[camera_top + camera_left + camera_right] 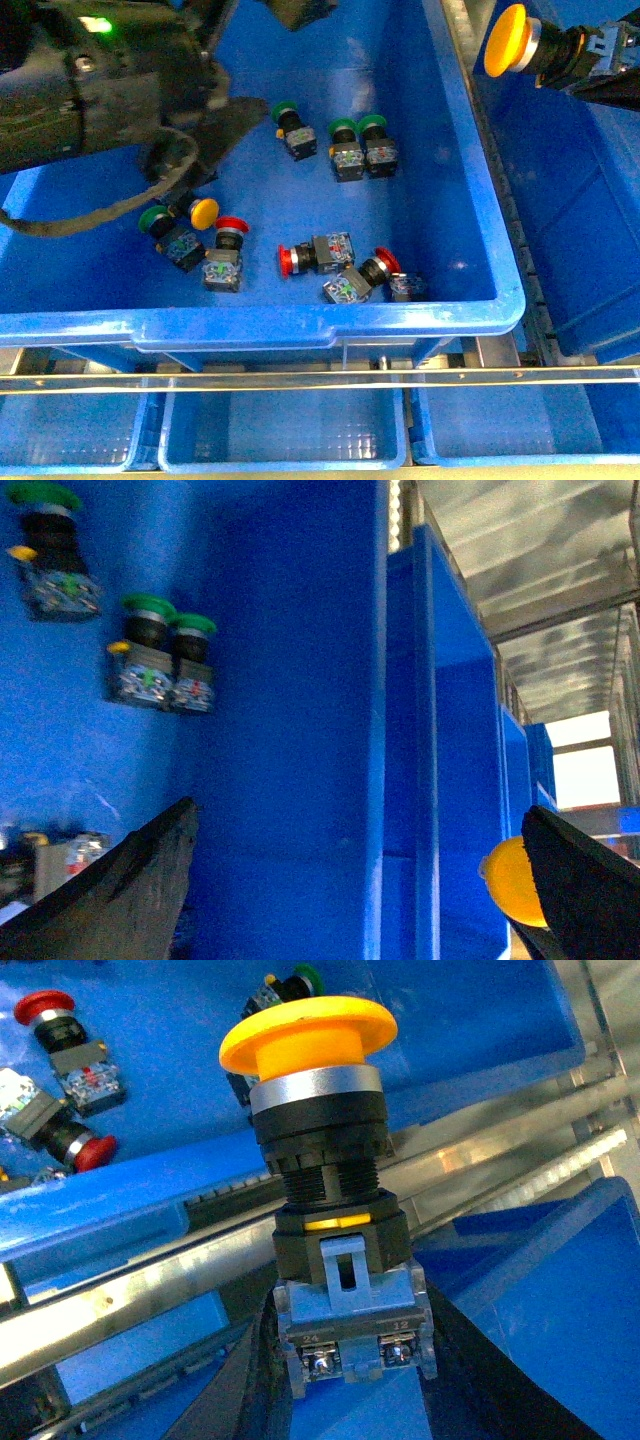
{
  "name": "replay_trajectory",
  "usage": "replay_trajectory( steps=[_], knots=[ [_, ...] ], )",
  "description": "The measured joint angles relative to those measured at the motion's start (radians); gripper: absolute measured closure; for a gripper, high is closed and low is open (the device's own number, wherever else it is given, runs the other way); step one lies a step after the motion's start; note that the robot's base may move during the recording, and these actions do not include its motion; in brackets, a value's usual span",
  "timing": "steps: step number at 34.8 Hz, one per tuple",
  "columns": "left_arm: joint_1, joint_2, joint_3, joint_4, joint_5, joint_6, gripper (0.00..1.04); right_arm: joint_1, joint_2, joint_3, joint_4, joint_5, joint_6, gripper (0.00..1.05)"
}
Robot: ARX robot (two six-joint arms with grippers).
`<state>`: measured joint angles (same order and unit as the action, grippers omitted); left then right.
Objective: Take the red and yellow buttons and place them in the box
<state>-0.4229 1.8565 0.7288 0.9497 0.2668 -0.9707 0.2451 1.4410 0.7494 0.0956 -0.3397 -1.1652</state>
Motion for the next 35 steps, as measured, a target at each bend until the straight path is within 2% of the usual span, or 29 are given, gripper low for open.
replay_trajectory(
  steps=[12, 17, 20, 31, 32, 35],
  knots=[
    [0.108, -0.163, -0.245, -0.002, -0.041, 0.121, 0.08, -0.039, -0.004, 0.000, 0.008, 0.008, 0.055, 0.78],
    [0.164, -0.241, -0.340, -0.021, -0.086, 0.203, 0.08, -0.054, -0.004, 0.001, 0.016, 0.014, 0.090, 0.78],
    [0.193, -0.300, -0.400, -0.037, -0.150, 0.282, 0.08, -0.063, -0.004, 0.002, 0.031, 0.020, 0.113, 0.78],
    [0.215, -0.420, -0.575, -0.039, -0.257, 0.423, 0.08, -0.075, -0.012, 0.006, 0.041, 0.037, 0.172, 0.78],
    [0.212, -0.413, -0.593, -0.006, -0.271, 0.438, 0.11, -0.075, -0.013, 0.007, 0.041, 0.039, 0.176, 0.78],
    [0.214, -0.351, -0.651, 0.157, -0.365, 0.550, 0.31, -0.073, -0.022, 0.007, 0.041, 0.047, 0.183, 0.78]
  ],
)
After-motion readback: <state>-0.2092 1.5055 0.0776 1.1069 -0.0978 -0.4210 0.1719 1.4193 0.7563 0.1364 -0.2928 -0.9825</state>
